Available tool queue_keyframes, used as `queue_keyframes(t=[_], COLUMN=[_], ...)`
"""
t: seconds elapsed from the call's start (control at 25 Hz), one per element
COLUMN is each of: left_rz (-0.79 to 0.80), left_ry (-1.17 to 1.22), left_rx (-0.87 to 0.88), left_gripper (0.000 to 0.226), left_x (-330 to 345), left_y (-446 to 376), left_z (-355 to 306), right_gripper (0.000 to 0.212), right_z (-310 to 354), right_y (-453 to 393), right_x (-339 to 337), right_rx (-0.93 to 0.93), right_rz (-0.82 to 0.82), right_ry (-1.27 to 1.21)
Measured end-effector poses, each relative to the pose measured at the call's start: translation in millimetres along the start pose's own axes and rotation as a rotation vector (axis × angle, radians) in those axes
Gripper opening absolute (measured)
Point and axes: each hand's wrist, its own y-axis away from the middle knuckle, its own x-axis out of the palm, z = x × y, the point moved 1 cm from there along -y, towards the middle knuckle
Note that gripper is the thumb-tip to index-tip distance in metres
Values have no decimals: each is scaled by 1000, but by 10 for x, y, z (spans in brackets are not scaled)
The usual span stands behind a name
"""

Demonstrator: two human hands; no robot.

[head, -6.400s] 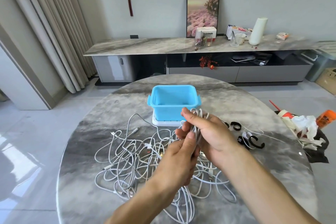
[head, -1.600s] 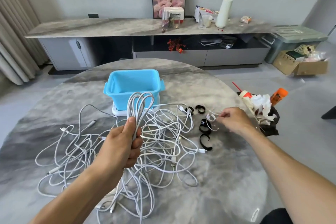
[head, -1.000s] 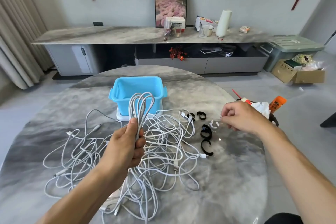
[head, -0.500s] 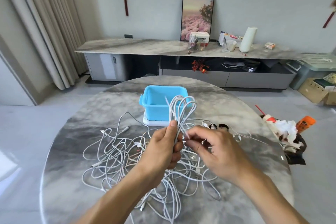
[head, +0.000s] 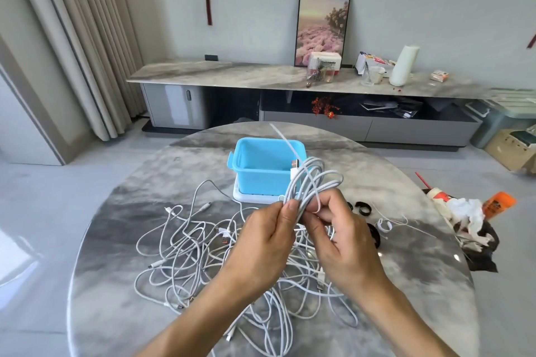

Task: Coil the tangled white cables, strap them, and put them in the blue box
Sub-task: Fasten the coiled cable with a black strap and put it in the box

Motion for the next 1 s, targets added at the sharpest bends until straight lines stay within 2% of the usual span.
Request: queue_keyframes(t=[0.12,0.24,0.36,0.56,0.68,0.76,0.92,1.0], left_rz=[-10,26,44,-30,-64,-82,-88,-78], left_ry=[-35,78,229,280,142,162,391,458], left_rx=[9,19,-18,-122,-87,-93,-233,-307], left_gripper=[50,42,32,29,35,37,35,30], left_x=[-9,3,6,-16,-24,-5,19,26], left_y=[-10,5,20,7,-12,-16,-18,-19], left_z=[47,-11,-91,-74,-14,-8,-30,-43], right_gripper=[14,14,10,4,5,7,12,14], right_z=[-17,-46,-46,74,121,144,83,62], right_y=[-25,-52,-43,-49,-40,-30,-17,-18], right_x=[1,-31,-64,-89,-115,-127,-192,-212], right_rx=[146,242,236,117,215,265,55,-5], right_rz=[-21,-28,-26,-78,-109,-108,-132,-135], right_ry=[-275,-467,-417,-296,-447,-496,81,241])
